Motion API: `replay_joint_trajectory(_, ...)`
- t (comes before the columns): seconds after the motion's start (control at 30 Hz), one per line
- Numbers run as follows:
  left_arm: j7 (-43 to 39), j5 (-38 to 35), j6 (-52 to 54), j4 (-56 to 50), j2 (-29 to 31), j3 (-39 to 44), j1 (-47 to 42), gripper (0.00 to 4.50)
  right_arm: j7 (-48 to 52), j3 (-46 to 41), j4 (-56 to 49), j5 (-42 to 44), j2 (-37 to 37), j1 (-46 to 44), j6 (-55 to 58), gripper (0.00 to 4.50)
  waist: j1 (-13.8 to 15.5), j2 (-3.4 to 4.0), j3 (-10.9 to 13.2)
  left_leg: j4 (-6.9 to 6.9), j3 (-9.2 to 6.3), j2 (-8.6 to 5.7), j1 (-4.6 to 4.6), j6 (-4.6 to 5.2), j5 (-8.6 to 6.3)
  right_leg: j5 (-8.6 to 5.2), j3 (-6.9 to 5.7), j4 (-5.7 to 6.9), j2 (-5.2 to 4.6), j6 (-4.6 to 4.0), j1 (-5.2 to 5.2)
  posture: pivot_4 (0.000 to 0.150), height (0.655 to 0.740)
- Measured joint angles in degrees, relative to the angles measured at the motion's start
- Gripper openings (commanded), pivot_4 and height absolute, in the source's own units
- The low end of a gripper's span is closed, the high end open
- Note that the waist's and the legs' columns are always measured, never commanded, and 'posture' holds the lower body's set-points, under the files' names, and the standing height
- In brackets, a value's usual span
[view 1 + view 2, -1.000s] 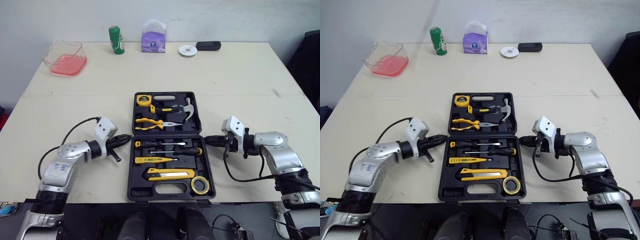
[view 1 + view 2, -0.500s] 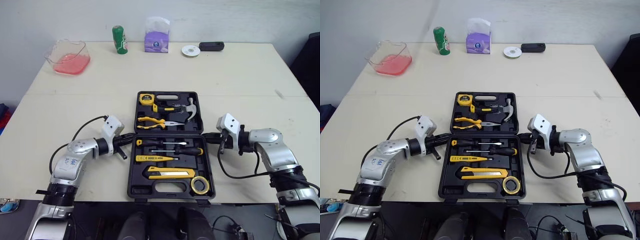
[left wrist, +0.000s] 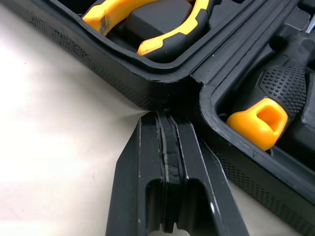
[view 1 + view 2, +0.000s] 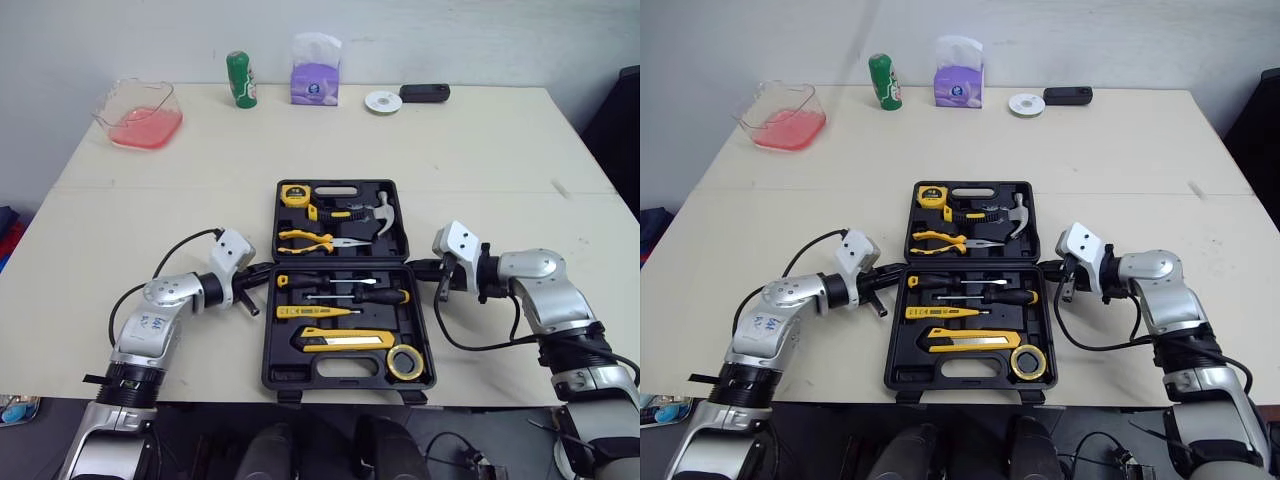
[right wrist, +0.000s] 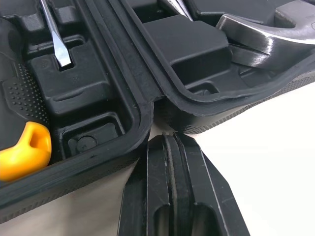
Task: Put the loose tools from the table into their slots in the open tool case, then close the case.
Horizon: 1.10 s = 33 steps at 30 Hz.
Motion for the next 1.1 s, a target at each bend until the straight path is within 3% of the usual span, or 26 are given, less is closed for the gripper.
replay_joint_trajectory(0.1, -0.13, -0.15, -0.60, -0.24, 0.53, 0.63, 0.94, 0.02, 0.72, 0.17, -0.01, 0.07, 0.00, -0.85, 1.28, 0.00, -0.36, 0.00, 0.00, -0.01, 0.00, 0.02, 0.00, 0.00, 0.00, 0.00, 0.00, -0.01, 0.00, 0.00, -0.01, 0.150, 0.7400)
replay_joint_trajectory(0.2, -0.68, -2.25, 1.48, -0.94, 1.87, 2.98, 2.30, 1.07, 1.41, -0.07, -0.13, 0.92, -0.55, -1.27, 3.37, 0.00, -0.63, 0.00, 0.00, -0.02, 0.00, 0.06, 0.00, -0.02, -0.01, 0.00, 0.02, -0.02, -0.03, 0.00, -0.02, 0.150, 0.7400)
replay_joint_trajectory(0.33, -0.74, -3.66, 3.08, -2.21, 5.48, 6.81, 4.41, 2.87, 0.42, -2.38, -0.16, 1.24, -3.68, -1.30, 5.51, 1.50, -0.60, 0.02, 0.01, -0.02, -0.01, 0.08, -0.02, -0.03, -0.01, -0.01, 0.03, -0.02, -0.09, -0.02, -0.06, 0.150, 0.7400)
replay_joint_trajectory(0.43, -1.39, -6.76, 4.81, -3.59, 7.88, 12.44, 5.60, 4.41, -0.67, -5.31, -0.87, 2.87, -6.29, -3.24, 11.72, 3.17, -0.58, 0.03, 0.02, -0.01, -0.01, 0.08, -0.08, -0.02, -0.02, -0.01, 0.03, -0.04, -0.17, -0.02, -0.09, 0.150, 0.7400)
replay_joint_trajectory(0.5, -2.05, -9.87, 8.84, -6.99, 9.21, 14.21, 5.05, 4.50, -2.34, -6.06, -3.05, 3.09, -7.73, -5.11, 17.59, 4.24, -0.54, 0.02, 0.02, -0.01, -0.05, 0.08, -0.08, -0.03, -0.02, -0.01, 0.03, -0.04, -0.26, -0.02, -0.08, 0.150, 0.7400)
replay_joint_trajectory(0.53, -1.78, -11.24, 13.63, -8.56, 10.83, 14.11, 3.94, 4.50, -3.02, -6.12, -4.44, 3.55, -8.01, -6.49, 22.36, 4.47, -0.47, 0.02, 0.02, -0.01, -0.11, 0.09, -0.10, -0.04, -0.02, -0.01, 0.02, -0.04, -0.25, -0.02, -0.08, 0.150, 0.7400)
replay_joint_trajectory(0.67, 2.23, -13.74, 29.74, -11.22, 14.06, 14.03, -3.12, 4.50, -3.99, -1.03, -10.17, 3.46, -11.21, -10.91, 40.06, 4.47, -0.19, 0.05, 0.04, 0.02, -0.20, 0.02, -0.25, -0.02, -0.01, -0.02, 0.02, 0.00, -0.17, -0.03, -0.16, 0.150, 0.7400)
replay_joint_trajectory(0.87, 10.32, -17.61, 52.65, -8.96, 8.87, 12.97, -19.34, 4.50, -7.60, 3.09, -11.91, 5.94, -7.27, -22.47, 67.15, 4.47, -0.46, 0.04, 0.03, 0.27, -0.26, -0.01, -0.73, -0.02, -0.01, 0.00, -0.03, 0.20, 0.09, 0.00, -0.56, 0.150, 0.7400)
replay_joint_trajectory(1.1, 15.21, -15.17, 60.09, 1.96, 4.89, 9.76, -26.84, 4.50, -14.81, 3.02, -9.18, 7.18, -1.73, -27.18, 77.91, 4.47, -0.46, 0.03, 0.03, 0.30, -0.05, -0.07, -1.07, -0.01, 0.03, 0.00, -0.04, 0.38, 0.13, 0.00, -1.05, 0.150, 0.7400)
